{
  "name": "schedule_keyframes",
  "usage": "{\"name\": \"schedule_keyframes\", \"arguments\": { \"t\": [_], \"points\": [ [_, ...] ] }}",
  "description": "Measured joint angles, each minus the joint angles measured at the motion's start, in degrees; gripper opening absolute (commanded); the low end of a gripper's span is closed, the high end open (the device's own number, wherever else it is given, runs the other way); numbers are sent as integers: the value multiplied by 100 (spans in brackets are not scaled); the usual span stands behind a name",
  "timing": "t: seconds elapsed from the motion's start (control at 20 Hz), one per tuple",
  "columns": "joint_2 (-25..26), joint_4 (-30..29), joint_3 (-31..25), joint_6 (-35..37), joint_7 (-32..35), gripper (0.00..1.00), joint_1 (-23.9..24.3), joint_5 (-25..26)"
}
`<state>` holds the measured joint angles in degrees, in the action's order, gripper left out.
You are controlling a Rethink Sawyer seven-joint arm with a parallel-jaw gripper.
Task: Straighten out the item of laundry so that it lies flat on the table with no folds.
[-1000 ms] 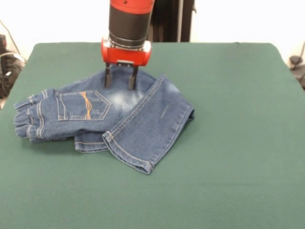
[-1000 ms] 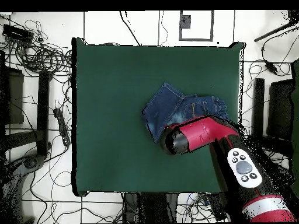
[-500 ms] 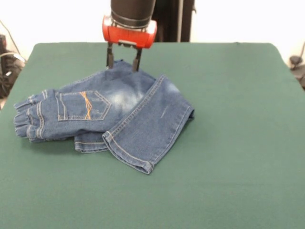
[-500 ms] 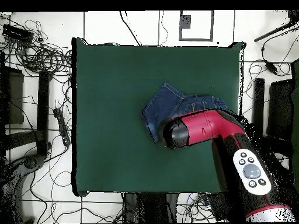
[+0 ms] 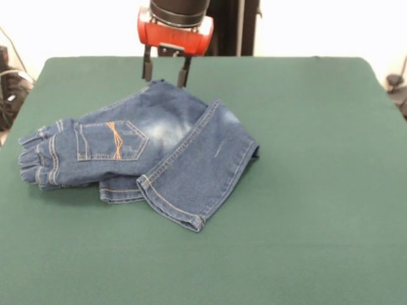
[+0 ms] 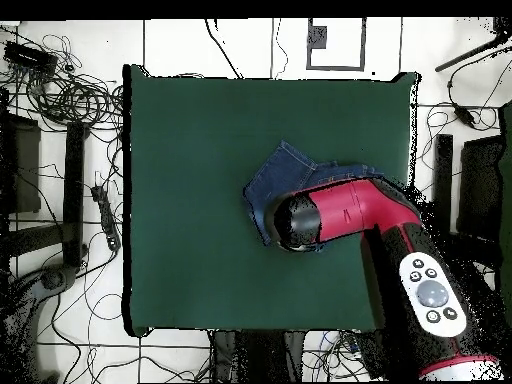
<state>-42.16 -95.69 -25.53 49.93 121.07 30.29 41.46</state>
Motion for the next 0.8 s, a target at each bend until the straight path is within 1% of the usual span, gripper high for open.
{"name": "schedule_keyframes", "arguments": {
  "t": [0.3, 0.5, 0.8],
  "points": [
    [4, 7, -21, 35, 0, 100, -50, -198],
    [3, 6, -22, 149, 0, 100, -184, -392],
    [-2, -60, 12, 126, 0, 100, -324, -421]
  ]
}}
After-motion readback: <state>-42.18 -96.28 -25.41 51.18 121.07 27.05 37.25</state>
